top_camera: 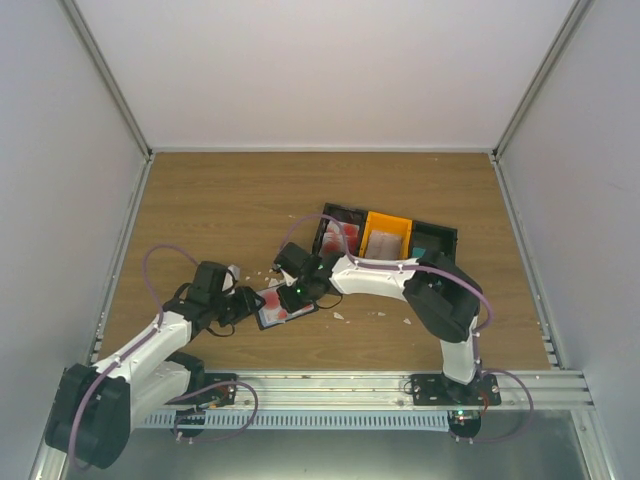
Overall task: Put the credit cards into the card holder
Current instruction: Turn over the card slot in the card holder.
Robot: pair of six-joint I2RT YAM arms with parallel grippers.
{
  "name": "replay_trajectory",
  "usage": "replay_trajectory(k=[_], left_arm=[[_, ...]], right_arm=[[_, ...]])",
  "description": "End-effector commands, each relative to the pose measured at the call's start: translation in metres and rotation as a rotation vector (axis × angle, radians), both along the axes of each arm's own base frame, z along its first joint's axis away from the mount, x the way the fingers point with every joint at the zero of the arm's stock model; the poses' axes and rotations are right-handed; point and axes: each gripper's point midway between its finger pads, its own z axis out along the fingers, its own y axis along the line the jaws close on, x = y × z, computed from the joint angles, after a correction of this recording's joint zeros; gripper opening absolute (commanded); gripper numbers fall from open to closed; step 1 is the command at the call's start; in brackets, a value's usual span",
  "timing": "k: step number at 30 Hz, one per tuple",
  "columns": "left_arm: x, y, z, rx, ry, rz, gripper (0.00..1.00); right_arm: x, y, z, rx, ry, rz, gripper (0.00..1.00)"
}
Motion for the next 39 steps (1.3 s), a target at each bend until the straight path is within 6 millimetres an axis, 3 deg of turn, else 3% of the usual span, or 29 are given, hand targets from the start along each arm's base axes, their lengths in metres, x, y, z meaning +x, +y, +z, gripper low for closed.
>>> replay_trajectory(k=[1,7,13,25,39], left_arm=[[0.000,-0.007,0.003,-0.061,-0.015,-0.020,0.41],[-0.001,-0.008,0.001,-0.079,-0.013,-0.028,0.32],[-0.001,-0.006,0.003,-0.078,-0.018,-0.024,0.29],[0.001,-0.014,0.004,-0.116,-0.024,-0.055,0.29],[0.003,-0.027,0.005,-0.185,-0.032,-0.116,0.31]], right_arm=[[-0.003,0.010,-0.005,0.006,0.014,0.029,0.17],[-0.004,0.010,-0.015,-0.023,0.028,0.030,0.11],[-0.001,0.002,-0.027,-0.094,0.024,0.002,0.05],[0.002,-0.004,-0.034,-0.133,0.018,-0.017,0.02],[0.003,0.002,-0.026,-0.093,0.009,-0.011,0.02]])
